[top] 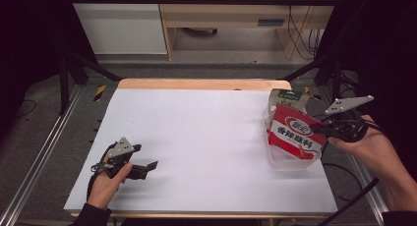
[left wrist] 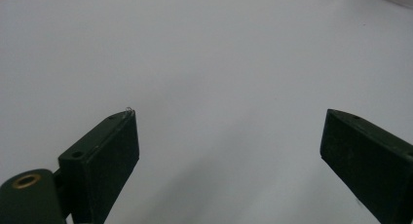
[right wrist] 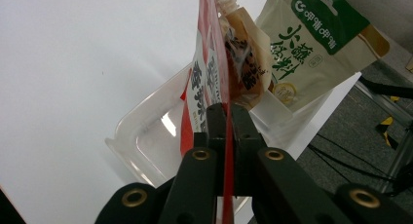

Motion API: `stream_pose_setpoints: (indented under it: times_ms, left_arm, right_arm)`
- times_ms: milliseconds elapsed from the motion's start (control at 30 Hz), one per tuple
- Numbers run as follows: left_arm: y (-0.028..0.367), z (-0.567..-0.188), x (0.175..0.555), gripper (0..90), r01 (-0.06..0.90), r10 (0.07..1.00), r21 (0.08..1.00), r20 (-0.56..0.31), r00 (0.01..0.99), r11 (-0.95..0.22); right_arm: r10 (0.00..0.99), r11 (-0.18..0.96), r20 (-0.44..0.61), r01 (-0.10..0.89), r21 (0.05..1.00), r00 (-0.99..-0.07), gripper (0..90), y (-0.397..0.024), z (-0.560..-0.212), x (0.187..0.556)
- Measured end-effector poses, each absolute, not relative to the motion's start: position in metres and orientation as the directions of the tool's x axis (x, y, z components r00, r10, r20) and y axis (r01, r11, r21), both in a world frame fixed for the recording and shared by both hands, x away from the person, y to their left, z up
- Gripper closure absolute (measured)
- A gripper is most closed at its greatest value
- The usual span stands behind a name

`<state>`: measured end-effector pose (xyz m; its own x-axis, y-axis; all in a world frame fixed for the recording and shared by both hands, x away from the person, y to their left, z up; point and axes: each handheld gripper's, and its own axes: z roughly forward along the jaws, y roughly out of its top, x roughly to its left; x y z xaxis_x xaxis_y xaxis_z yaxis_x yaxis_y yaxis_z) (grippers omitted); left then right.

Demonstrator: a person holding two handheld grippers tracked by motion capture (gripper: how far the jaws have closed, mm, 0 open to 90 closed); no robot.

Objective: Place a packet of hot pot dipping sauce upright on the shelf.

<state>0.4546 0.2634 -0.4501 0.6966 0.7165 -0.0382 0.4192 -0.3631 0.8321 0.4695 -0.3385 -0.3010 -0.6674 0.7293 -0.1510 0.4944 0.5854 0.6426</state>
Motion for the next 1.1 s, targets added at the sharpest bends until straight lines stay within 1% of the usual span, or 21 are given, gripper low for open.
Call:
stream_pose_setpoints:
  times_ms: [1100]
  left_arm:
    - [0.2617,-0.4509,0.4539,7.0,0.421,0.711,0.828,-0.039,0.702,-0.370]
  right_arm:
    - [0.744,0.576,-0.137,0.523,0.629,-0.655,89.3,-0.3485,-0.3066,0.4667]
